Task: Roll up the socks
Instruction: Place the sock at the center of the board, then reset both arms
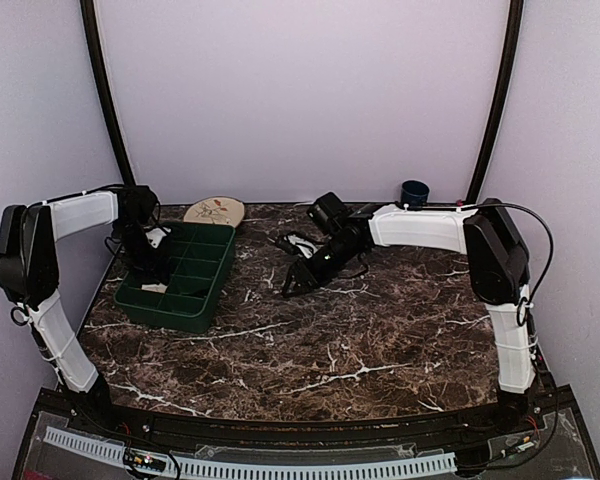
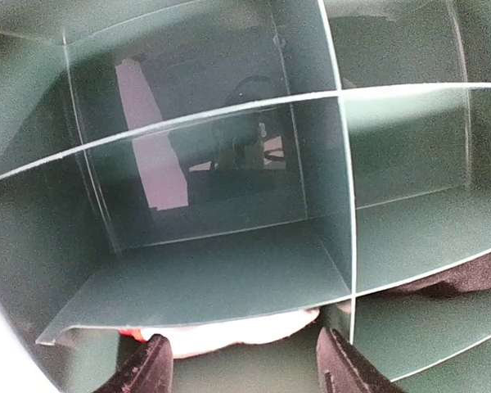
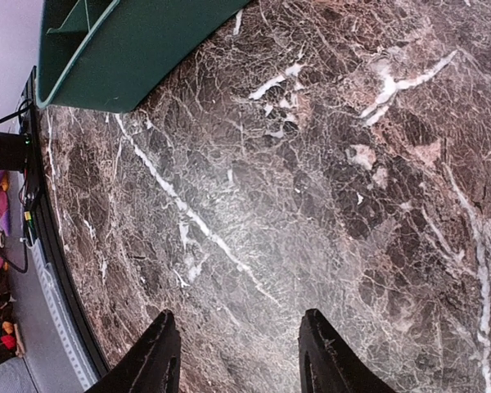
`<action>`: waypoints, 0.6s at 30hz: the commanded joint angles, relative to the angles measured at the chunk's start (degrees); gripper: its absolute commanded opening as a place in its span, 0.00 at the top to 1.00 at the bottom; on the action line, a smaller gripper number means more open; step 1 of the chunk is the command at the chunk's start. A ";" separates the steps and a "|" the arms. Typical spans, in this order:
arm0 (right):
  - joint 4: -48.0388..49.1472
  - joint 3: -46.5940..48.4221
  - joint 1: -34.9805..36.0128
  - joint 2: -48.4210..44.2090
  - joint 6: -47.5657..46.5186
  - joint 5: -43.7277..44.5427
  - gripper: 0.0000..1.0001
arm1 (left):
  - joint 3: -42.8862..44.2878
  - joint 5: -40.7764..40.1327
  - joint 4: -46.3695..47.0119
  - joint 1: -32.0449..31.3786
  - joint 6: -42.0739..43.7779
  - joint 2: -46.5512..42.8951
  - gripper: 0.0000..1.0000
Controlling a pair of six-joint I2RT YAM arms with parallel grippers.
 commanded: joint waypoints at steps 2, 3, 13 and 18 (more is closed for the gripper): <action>0.45 0.18 -0.12 0.26 -0.72 -0.49 0.52 | 2.36 -0.24 -2.13 -0.26 -2.47 -2.81 0.36; 0.54 0.09 -0.14 0.06 -0.77 -0.30 0.52 | 3.02 -0.45 -2.36 -0.20 -2.74 -3.15 0.36; 4.83 -4.27 -0.09 -4.74 0.25 4.95 0.51 | 8.29 2.51 -3.63 -1.33 -7.25 -9.62 0.36; 10.46 -9.22 -0.79 -10.17 1.33 16.25 0.47 | 4.41 2.26 7.83 -6.14 -12.75 -17.71 0.03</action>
